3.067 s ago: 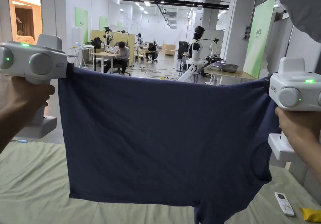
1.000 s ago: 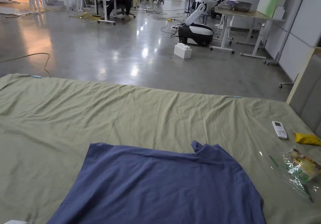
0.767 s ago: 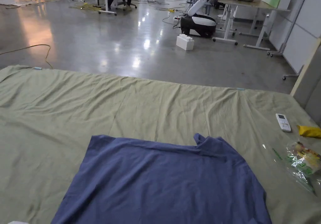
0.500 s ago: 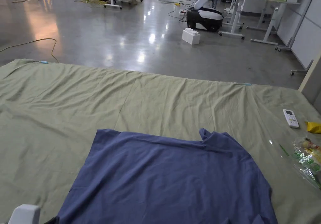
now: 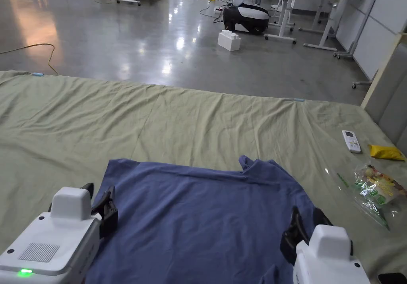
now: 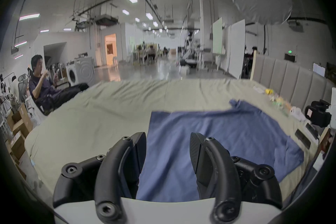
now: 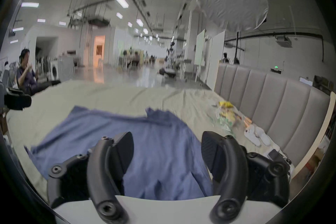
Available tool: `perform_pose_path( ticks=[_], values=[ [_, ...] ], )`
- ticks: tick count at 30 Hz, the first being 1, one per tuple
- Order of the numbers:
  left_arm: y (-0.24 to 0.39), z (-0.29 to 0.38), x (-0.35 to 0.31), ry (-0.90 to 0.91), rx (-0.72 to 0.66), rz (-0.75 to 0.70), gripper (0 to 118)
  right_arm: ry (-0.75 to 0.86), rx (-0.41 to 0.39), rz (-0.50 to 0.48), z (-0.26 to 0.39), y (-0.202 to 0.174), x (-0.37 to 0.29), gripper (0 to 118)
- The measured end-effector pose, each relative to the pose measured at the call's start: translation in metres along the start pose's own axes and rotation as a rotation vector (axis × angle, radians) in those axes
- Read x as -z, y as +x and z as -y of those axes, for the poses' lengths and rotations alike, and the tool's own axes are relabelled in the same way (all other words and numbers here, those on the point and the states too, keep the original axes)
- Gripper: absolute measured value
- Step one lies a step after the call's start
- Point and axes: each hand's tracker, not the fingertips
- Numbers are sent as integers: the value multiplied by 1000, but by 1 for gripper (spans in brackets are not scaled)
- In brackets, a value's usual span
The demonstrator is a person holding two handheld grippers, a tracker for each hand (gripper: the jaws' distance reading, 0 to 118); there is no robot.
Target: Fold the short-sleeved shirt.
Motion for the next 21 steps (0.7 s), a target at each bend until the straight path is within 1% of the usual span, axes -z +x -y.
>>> perform_pose_path(
  ticks=[1,2,3,4,5,6,7,8,10,11,13,17,19,21],
  values=[
    [5,-3,-1,9,0,-6,46,3,12,3,-2,-1,1,57],
    [8,-6,-1,11,0,-7,35,-2,16,-1,-4,-3,3,36],
    [11,-8,-1,20,1,-1,26,7,17,-13,-8,-3,4,22],
    [13,-10,-2,25,-2,3,21,-12,56,-38,-7,-2,6,19],
    [16,-11,-4,37,-4,-4,13,-8,56,-29,-8,-2,6,19],
    [18,-13,-4,39,-4,-1,7,2,43,-21,-10,-4,5,17],
    [18,-15,-4,37,-3,6,6,31,19,-8,-12,-3,4,9],
    [20,-15,-4,36,3,5,4,42,18,-10,-13,-2,4,4],
    [19,-14,-5,26,9,10,3,1,43,-17,-14,-1,4,3],
    [17,-13,-5,18,8,12,2,4,46,-13,-15,1,3,1],
    [10,-10,-5,-20,-11,9,2,3,60,-12,-13,4,1,1],
    [-12,4,-6,-172,-56,15,2,-18,52,-11,-6,8,1,0],
    [-25,13,-10,-234,-57,8,2,-30,58,-10,-1,9,2,0],
    [-40,23,-15,-331,-55,-8,2,-56,65,-15,3,10,3,0]
  ],
)
